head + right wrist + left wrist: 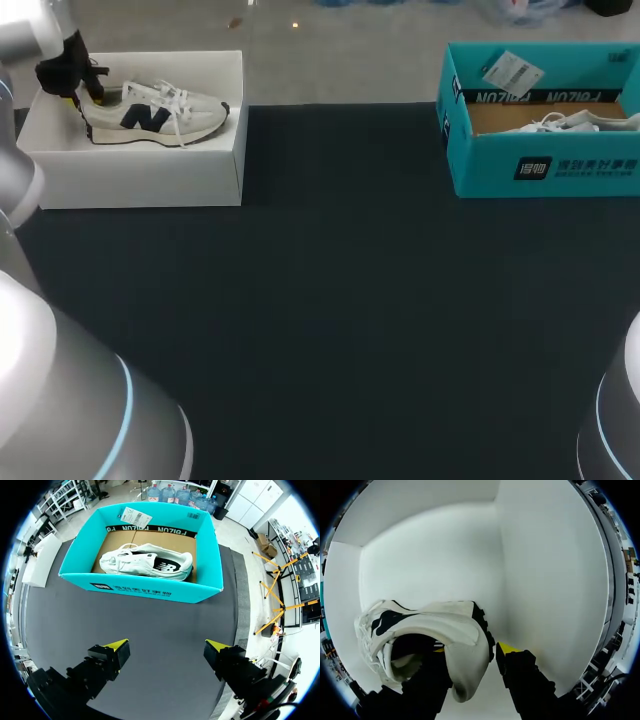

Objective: Take the shoe out of the shoebox, open the shoe tongue, remove and reinsert the insole, then place the shoe into the shoebox

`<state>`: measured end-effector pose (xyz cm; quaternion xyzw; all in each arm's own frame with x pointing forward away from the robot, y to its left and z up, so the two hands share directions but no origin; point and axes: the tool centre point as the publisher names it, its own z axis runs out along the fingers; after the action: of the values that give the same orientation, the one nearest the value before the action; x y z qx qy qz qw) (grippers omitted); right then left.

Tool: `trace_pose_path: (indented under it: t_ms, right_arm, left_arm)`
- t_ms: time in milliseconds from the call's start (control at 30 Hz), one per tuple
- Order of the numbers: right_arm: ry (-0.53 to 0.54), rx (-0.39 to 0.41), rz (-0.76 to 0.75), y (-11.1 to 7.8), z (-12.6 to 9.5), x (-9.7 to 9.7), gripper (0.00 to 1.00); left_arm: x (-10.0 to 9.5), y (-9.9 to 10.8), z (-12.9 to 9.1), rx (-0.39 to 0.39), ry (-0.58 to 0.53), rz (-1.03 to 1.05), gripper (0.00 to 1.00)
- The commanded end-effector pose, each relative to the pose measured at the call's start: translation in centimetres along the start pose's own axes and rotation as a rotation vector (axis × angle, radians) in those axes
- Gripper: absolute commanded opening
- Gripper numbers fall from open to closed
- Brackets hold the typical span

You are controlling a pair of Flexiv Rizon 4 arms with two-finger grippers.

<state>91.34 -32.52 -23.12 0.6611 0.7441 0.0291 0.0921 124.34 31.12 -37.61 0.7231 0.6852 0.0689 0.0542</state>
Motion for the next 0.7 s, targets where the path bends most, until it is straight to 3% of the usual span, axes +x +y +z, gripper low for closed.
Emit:
trace_pose_path:
  t_ms: [33,400,700]
  right_arm:
    - [0.0,-0.001,0.0,0.0,0.1,0.0,1.0]
    - [0.0,-0.001,0.0,0.0,0.1,0.0,1.0]
    - [0.0,-0.001,0.0,0.0,0.1,0.0,1.0]
  left_arm:
    - [0.5,1.2,0.8,0.278,-0.008,0.003,0.46]
    - [0.6,1.1,1.5,0.298,-0.009,0.001,0.41]
    - [0.6,1.0,2.1,0.316,-0.008,-0.001,0.42]
